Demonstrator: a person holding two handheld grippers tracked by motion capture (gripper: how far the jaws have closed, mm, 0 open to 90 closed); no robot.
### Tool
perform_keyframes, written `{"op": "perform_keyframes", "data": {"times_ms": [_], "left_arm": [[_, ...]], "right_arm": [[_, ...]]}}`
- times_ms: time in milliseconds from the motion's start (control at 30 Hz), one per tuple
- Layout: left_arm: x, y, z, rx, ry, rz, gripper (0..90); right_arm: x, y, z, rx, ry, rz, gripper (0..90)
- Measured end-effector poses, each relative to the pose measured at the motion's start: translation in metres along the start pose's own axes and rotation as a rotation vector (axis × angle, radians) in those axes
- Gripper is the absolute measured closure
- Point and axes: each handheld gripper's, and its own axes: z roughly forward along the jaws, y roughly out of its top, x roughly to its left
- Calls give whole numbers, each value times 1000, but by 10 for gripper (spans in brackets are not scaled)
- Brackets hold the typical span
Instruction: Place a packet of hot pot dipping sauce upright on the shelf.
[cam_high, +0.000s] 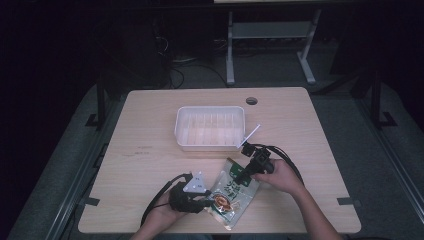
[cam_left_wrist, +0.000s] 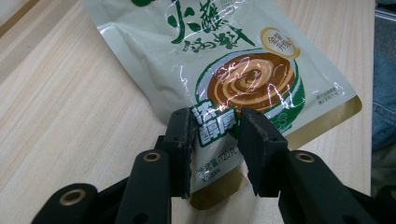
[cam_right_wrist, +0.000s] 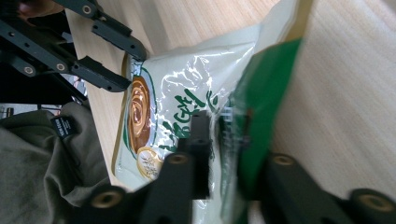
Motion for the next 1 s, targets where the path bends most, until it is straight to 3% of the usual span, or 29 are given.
{"op": "perform_keyframes", "data": {"times_ms": [167, 467, 833, 1000], "left_arm": [[-1, 1, -2, -4, 9, 9, 639], [6, -4, -9, -26, 33, -27, 588], [17, -13, -20, -45, 88, -69, 514], [22, -18, -24, -40, 116, -81, 491]], "right_arm": [[0, 0, -1, -8, 23, 13, 881], [10, -2, -10, -40, 32, 41, 891], [22, -6, -22, -87, 39, 29, 891], [34, -5, -33, -118, 20, 16, 892]]}}
